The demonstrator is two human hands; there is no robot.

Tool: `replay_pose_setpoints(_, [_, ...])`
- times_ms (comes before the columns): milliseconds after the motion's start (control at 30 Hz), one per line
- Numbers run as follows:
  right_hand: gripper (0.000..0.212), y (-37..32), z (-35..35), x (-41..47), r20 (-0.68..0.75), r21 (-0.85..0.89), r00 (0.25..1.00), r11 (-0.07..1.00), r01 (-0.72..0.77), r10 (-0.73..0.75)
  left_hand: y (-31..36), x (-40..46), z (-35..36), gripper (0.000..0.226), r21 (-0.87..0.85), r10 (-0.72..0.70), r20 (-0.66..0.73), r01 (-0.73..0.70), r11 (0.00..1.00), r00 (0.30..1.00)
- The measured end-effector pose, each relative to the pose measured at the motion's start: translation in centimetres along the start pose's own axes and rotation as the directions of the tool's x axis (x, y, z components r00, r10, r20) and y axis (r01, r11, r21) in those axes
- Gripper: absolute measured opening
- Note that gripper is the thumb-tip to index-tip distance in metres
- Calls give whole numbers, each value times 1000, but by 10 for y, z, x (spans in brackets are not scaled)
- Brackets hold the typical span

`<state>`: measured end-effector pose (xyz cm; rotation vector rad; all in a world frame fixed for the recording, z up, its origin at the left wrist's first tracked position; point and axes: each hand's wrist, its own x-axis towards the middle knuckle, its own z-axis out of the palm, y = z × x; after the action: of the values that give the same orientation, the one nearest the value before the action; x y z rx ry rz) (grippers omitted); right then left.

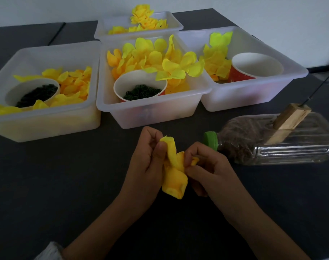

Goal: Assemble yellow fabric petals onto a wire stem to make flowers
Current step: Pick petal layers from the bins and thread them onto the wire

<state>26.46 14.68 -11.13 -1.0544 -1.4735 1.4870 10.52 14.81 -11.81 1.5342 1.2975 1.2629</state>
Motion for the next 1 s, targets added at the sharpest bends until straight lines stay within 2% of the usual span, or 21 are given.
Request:
replay_pose_setpoints(167, [28,1,5,2,-60,-28,998,999,20,-21,-2,3,0,17,-58,-10,13,11,998,1000])
replay_pose_setpoints(233, [28,4,6,0,-106,-155,993,987,39,-56,-3,4,-3,18,14,-1,59,0,1000,998])
replay_pose_setpoints(333, [9,5,12,-5,-136,-397,983,916,63,-127,-6,5,-5,9,176,39,132,-62,982,991])
replay_pose_setpoints(367, [19,6,14,-6,-124,-446,983,893,64,-133,-6,4,-6,7,208,53,128,-79,975,990])
replay_pose_setpoints(433, [33,7,18,-5,-112,-514,982,855,72,-150,-6,4,-7,7,224,68,109,-92,970,992])
replay_pose_setpoints(533, [23,6,24,-2,-160,-546,970,835,67,-182,-5,6,-10,6,164,46,120,-66,984,992])
replay_pose_setpoints(633, [8,8,25,-2,-220,-470,958,880,60,-183,-4,13,-16,38,152,-5,165,-21,988,986])
replay_pose_setpoints(733, [5,9,25,-4,-228,-417,955,906,78,-187,-4,19,-31,78,130,-164,273,132,983,948])
replay_pose_setpoints(800, [6,9,26,-2,-244,-402,954,913,66,-177,-5,22,-41,86,87,-246,358,230,969,901])
replay_pose_setpoints(900, [14,11,25,-1,-270,-358,948,932,62,-167,-5,23,-45,65,74,-237,440,228,971,866])
replay_pose_setpoints(1000, [15,12,27,0,-300,-351,947,936,6,-119,-5,21,-40,38,79,-219,443,206,975,869])
